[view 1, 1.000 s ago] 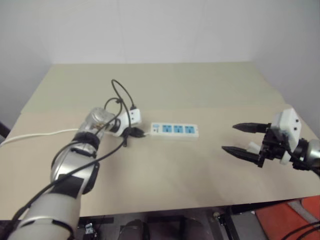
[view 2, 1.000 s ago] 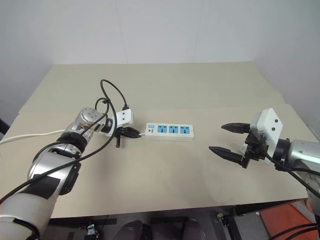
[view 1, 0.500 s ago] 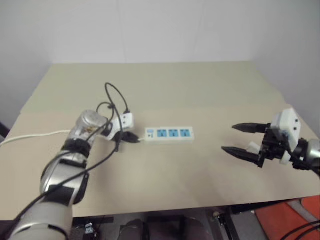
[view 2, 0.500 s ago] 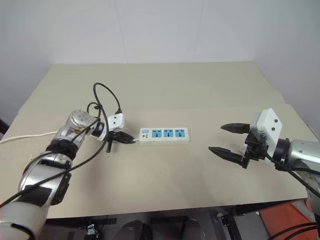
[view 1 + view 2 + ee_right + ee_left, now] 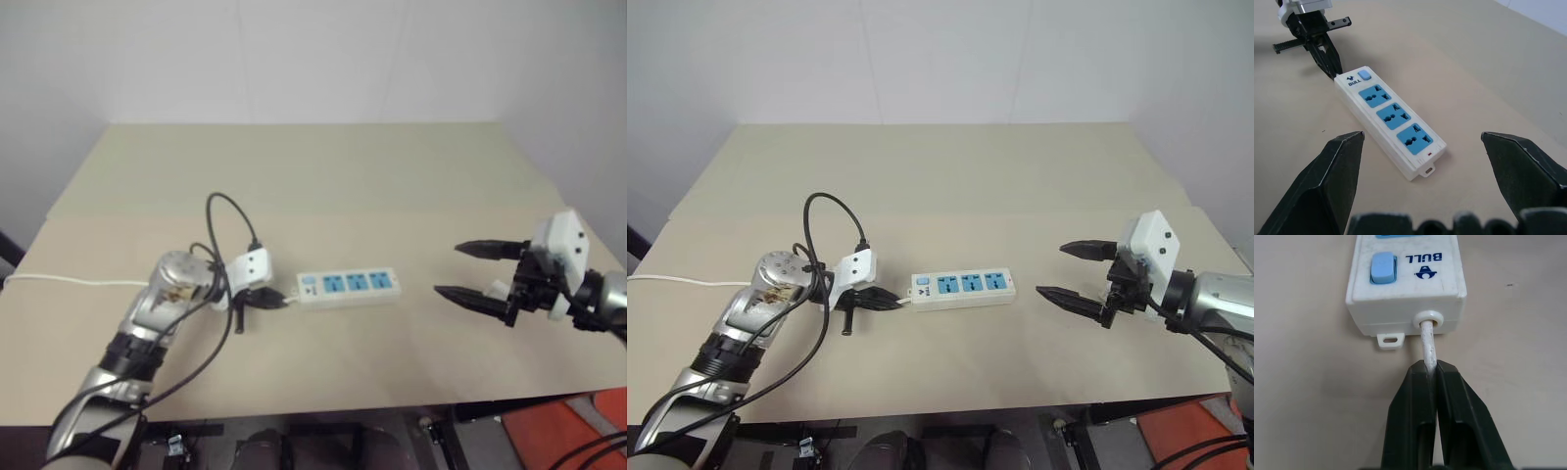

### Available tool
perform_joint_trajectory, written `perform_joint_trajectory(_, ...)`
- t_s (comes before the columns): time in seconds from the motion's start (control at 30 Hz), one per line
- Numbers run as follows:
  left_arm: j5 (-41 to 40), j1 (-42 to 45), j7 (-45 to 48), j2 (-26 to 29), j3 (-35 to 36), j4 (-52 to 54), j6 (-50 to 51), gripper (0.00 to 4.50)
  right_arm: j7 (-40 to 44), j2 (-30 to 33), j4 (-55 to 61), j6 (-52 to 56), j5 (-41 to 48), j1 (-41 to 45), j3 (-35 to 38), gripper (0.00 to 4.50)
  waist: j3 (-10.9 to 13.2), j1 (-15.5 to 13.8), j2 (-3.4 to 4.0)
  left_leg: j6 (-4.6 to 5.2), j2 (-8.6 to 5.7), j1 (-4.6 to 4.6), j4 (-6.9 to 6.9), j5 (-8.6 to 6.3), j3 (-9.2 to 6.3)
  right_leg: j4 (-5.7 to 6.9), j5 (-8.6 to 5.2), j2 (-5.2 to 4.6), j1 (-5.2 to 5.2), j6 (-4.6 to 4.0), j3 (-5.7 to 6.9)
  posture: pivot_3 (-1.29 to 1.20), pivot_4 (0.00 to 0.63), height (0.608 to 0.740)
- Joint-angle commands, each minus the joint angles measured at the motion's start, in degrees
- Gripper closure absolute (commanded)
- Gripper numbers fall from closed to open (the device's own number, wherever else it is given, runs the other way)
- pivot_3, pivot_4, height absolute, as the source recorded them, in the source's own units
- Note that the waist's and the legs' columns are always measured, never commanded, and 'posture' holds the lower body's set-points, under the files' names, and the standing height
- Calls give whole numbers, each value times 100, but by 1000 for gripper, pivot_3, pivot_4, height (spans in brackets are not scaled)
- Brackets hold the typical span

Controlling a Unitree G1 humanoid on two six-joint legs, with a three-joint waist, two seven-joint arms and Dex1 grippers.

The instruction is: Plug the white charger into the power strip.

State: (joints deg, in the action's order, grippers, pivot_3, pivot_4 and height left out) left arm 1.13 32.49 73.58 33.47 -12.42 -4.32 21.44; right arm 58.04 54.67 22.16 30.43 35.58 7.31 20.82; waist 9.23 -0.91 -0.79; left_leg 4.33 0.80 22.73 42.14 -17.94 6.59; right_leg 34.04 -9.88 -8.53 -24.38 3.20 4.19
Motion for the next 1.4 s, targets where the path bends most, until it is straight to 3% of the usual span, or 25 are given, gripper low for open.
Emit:
perform_joint_trajectory(0.03,40,63,-390,-58,-50,67,-293,3636,-72,24,125,4,87,76,139,0,0,0,0,0,-1,0,0,0,0,0,0,0,0,0,0,0,150,740)
perform_joint_trajectory(0.4,-1021,-7,384,728,401,629,15,59,-106,47,139,10,116,-42,301,0,0,26,1,-3,3,-5,-2,2,3,0,0,1,-1,0,-1,0,150,740)
perform_joint_trajectory(0.53,-1106,132,113,801,625,417,-210,17,-136,32,154,13,135,-81,348,0,0,17,1,-4,1,-7,-3,2,2,0,0,1,2,0,-1,0,150,740)
perform_joint_trajectory(0.73,-1629,294,-52,116,727,37,-327,17,-155,61,143,26,177,-41,355,0,0,9,1,-4,-1,-10,-2,2,3,-1,-1,1,8,1,-1,0,150,740)
perform_joint_trajectory(0.9,-1558,451,-54,-353,470,-379,-614,17,-204,77,122,23,184,16,352,0,0,21,1,-8,-10,-13,-2,4,7,-1,0,4,10,0,-1,0,150,740)
perform_joint_trajectory(1.4,-815,920,-220,-1000,23,-2496,-2235,17,-297,50,344,104,328,-134,414,0,0,17,0,-6,-5,-16,-6,3,5,-3,1,3,10,-2,-2,0,150,740)
